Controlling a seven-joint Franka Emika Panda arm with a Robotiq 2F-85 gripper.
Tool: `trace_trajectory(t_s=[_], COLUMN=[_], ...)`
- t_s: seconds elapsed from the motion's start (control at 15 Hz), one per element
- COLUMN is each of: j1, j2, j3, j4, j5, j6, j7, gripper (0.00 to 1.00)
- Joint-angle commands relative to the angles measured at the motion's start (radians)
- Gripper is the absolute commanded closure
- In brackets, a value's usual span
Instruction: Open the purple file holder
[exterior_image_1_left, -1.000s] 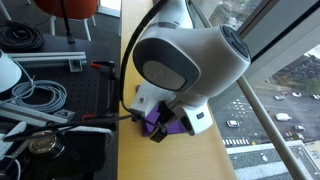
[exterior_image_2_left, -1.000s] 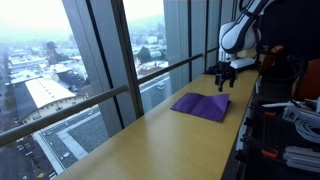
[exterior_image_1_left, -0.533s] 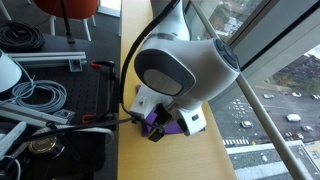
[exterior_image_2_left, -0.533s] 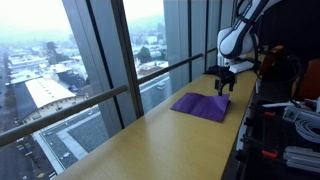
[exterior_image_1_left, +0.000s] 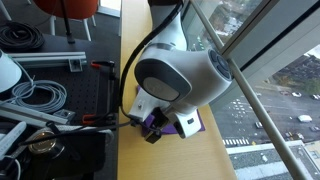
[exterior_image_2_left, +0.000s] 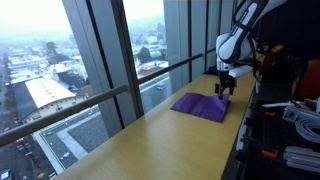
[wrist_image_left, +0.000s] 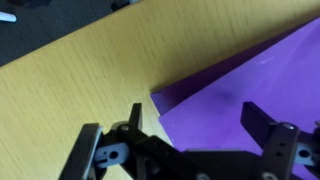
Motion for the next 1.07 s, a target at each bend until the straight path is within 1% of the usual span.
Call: trace_trajectory(t_s=[0.0,0.2,0.27,0.33,0.4,0.47,0.6,0.73,0.93,1.0], j1=[-0.006,-0.001,0.001,0.002,0.004,0.005,0.01,0.015,0.02,0.021], j2=[0.003,0.0,0.001,0.002,0.003,0.003,0.001,-0.005,-0.026,-0.034], j3=[0.013,0.022,0.024,0.025,0.027,0.029,0.033,0.037,0.048,0.053], j4=[0.022,0.028,0.031,0.034,0.036,0.037,0.035,0.03,0.017,0.014], j5=[0.005,0.006,0.005,0.005,0.004,0.004,0.003,0.003,0.004,0.006], j6=[-0.007,-0.008,-0.007,-0.006,-0.007,-0.007,-0.006,-0.006,-0.009,-0.012], j7=[-0.006,-0.007,-0.007,-0.006,-0.006,-0.006,-0.004,-0.004,-0.008,-0.01], gripper=[0.0,0.0,0.12,0.26,0.32,0.42,0.58,0.71,0.95,0.99])
